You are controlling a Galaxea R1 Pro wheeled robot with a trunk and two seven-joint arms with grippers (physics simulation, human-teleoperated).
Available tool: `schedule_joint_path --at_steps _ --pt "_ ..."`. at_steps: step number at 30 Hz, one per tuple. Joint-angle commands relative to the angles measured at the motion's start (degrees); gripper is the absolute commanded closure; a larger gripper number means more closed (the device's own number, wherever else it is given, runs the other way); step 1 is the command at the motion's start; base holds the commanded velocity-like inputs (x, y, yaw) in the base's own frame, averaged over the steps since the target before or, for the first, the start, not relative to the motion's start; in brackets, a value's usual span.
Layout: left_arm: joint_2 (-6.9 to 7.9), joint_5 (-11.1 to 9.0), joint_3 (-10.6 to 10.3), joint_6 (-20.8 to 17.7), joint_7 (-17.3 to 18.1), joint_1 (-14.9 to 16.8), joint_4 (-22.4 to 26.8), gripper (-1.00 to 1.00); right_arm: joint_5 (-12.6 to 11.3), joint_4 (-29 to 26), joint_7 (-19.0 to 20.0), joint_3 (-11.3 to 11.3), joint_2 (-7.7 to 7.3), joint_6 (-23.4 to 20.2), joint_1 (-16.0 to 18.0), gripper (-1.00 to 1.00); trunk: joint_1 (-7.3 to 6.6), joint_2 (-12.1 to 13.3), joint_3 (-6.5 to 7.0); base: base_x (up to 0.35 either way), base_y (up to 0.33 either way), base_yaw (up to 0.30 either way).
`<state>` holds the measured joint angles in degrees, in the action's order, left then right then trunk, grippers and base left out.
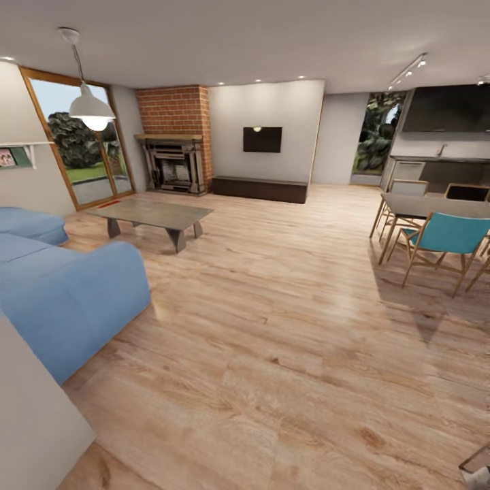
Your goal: Move the two storage containers from the living room to the garage. In the garage, place one container on the floor and stack the other container on top of it (either order is fine).
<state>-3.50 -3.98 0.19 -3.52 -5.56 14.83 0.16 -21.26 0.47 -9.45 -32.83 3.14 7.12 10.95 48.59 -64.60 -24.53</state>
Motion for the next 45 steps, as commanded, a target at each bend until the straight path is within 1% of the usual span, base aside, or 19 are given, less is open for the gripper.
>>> schedule_joint_path --at_steps 1,7,45 --pt "-0.01 -0.4 0.0 -0.2 -0.2 0.0 0.0 -1.00 -0.5 0.1 -0.1 -0.5 0.03 0.2 0.0 -1.00 0.03 0.0 -0.06 0.322 0.000 -0.241" --pt "-0.01 -0.4 0.0 -0.2 -0.2 0.0 0.0 -1.00 -0.7 0.1 -0.1 -0.5 0.03 0.1 0.0 -1.00 0.03 0.0 -0.06 0.322 0.000 -0.112" --pt "-0.01 -0.4 0.0 -0.2 -0.2 0.0 0.0 -1.00 -0.5 0.1 -0.1 -0.5 -0.15 0.2 0.0 -1.00 0.03 0.0 -0.06 0.322 0.000 -0.001"
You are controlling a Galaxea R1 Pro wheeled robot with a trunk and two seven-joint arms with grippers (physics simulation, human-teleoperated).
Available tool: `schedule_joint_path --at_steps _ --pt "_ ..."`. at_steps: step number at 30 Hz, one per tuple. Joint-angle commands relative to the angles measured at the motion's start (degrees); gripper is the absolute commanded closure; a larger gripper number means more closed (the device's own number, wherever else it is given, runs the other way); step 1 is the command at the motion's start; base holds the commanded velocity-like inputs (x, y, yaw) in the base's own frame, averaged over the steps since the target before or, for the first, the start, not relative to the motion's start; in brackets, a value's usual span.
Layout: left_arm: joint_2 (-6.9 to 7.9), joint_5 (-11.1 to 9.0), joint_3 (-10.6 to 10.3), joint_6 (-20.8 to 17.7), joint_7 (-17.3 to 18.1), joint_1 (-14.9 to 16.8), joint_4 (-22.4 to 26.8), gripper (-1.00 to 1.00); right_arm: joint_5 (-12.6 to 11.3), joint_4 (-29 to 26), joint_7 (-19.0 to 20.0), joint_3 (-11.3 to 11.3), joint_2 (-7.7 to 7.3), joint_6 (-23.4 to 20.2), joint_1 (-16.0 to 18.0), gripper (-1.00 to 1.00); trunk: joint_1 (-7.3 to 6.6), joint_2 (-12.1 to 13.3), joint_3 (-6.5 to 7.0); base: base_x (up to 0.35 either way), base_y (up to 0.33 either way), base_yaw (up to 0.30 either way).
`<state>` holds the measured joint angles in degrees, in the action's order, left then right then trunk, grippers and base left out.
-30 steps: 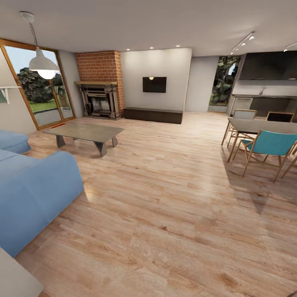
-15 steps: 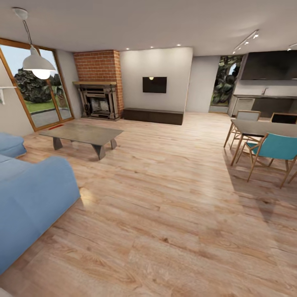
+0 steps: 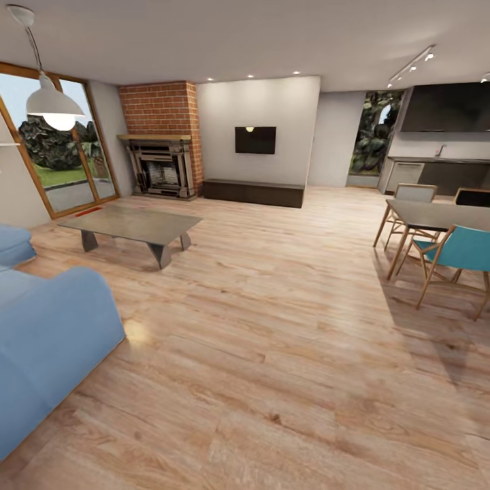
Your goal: Move the two storage containers from the living room to the garage. In the garage, place one container on the floor and stack the other container on top of it (either order is fine).
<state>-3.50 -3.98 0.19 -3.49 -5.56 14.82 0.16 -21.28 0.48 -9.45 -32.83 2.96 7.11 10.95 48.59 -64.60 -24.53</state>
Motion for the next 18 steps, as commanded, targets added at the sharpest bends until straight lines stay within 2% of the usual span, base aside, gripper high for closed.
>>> schedule_joint_path --at_steps 1,18 --pt "-0.02 -0.4 0.0 -0.2 -0.2 0.0 0.0 -1.00 -0.6 0.1 -0.1 -0.5 0.02 0.2 0.0 -1.00 0.03 0.0 -0.06 0.322 0.000 0.000" --pt "-0.02 -0.4 0.0 -0.2 -0.1 0.0 0.0 -1.00 -0.6 0.1 -0.1 -0.5 0.02 0.2 0.0 -1.00 0.03 0.0 -0.06 0.322 0.000 0.000"
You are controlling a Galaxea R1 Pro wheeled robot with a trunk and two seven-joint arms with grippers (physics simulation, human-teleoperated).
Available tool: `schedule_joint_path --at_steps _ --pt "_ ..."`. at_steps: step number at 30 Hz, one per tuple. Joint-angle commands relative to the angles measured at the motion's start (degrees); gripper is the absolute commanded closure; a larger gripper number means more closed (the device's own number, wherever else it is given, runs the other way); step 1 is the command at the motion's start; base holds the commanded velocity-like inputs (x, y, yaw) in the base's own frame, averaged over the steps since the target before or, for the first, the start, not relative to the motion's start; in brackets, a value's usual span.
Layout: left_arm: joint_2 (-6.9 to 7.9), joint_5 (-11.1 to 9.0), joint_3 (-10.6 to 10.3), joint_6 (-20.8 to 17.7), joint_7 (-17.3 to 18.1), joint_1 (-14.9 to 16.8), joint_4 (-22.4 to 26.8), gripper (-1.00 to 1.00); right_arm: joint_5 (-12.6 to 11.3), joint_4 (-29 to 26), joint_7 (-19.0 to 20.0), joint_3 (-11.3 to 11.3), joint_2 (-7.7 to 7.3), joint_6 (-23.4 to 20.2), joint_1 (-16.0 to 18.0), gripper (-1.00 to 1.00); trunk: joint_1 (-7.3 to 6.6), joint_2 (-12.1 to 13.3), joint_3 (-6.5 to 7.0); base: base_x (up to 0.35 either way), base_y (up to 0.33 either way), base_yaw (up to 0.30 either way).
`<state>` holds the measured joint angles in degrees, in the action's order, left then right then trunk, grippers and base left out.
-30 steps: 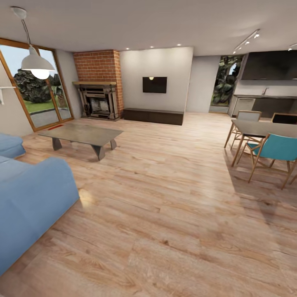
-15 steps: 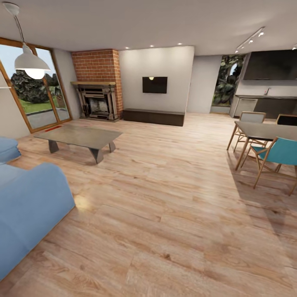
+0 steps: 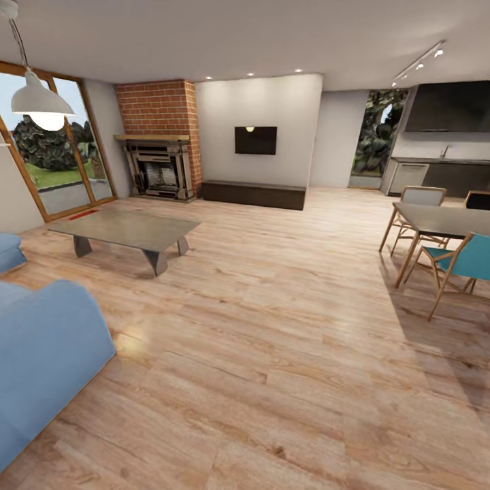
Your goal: Move the two storage containers from the living room to the garage. In the garage, place one container on the floor and stack the other container on top of it (either order is fine).
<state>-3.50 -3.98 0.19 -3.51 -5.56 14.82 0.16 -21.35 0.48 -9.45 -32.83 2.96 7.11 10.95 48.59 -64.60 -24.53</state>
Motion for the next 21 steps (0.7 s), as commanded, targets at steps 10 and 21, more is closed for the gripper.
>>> schedule_joint_path --at_steps 10,21 --pt "-0.02 -0.4 0.0 -0.2 -0.2 0.0 0.0 -1.00 -0.5 0.1 -0.1 -0.5 0.02 0.2 0.0 -1.00 0.03 0.0 -0.06 0.321 0.000 0.000" --pt "-0.02 -0.4 0.0 -0.1 -0.2 0.0 0.0 -1.00 -0.5 0.1 -0.1 -0.5 0.02 0.2 0.0 -1.00 0.03 0.0 -0.06 0.322 0.000 0.000"
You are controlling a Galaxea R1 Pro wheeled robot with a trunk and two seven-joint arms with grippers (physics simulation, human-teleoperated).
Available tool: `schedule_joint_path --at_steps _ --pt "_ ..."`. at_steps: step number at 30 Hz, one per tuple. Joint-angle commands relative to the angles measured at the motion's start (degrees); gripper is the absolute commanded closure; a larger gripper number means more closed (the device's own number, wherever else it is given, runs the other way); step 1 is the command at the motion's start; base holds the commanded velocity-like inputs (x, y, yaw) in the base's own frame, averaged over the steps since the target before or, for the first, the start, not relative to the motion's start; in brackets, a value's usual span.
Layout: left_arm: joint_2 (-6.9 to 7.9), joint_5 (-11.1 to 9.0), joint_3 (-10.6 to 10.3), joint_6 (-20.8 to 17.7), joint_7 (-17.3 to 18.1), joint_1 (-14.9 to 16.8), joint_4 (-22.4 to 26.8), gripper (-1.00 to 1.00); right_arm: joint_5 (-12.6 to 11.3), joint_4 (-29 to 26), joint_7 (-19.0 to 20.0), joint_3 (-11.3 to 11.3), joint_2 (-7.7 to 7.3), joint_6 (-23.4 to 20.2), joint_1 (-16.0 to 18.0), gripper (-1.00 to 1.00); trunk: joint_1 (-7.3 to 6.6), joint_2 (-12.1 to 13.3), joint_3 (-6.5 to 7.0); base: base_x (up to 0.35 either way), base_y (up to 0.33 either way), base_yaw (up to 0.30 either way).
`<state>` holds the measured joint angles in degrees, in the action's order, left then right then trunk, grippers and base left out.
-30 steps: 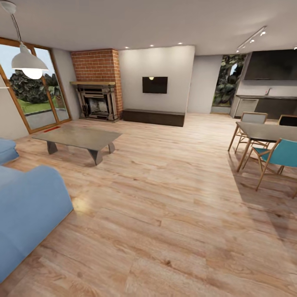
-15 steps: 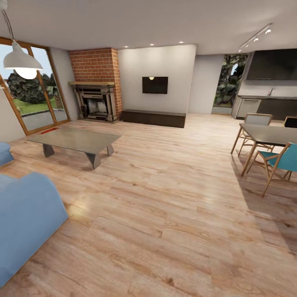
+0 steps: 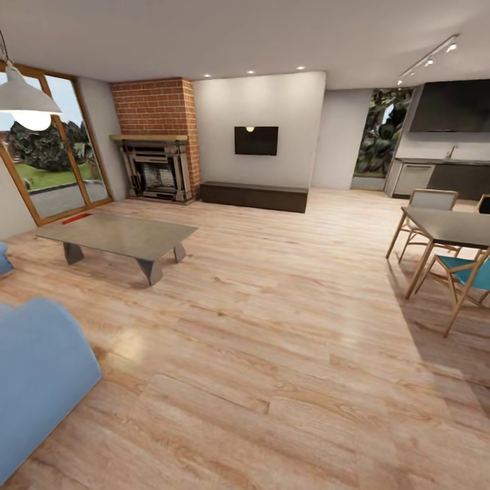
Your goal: Move the two storage containers from the living room to the garage. In the garage, place one container on the floor and stack the other container on top of it (either order is fine).
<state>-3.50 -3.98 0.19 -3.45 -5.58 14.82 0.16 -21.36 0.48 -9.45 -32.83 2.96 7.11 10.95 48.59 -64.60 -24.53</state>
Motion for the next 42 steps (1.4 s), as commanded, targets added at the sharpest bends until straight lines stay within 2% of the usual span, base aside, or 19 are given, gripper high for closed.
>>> schedule_joint_path --at_steps 1,42 --pt "-0.02 -0.4 0.0 -0.2 -0.2 0.0 0.0 -1.00 -0.5 0.1 -0.1 -0.5 0.02 0.2 0.0 -1.00 0.03 0.0 -0.06 0.321 0.000 0.000" --pt "-0.02 -0.4 0.0 -0.2 -0.1 0.0 0.0 -1.00 -0.5 0.1 -0.1 -0.5 0.02 0.2 0.0 -1.00 0.03 0.0 -0.06 0.321 0.000 0.000"
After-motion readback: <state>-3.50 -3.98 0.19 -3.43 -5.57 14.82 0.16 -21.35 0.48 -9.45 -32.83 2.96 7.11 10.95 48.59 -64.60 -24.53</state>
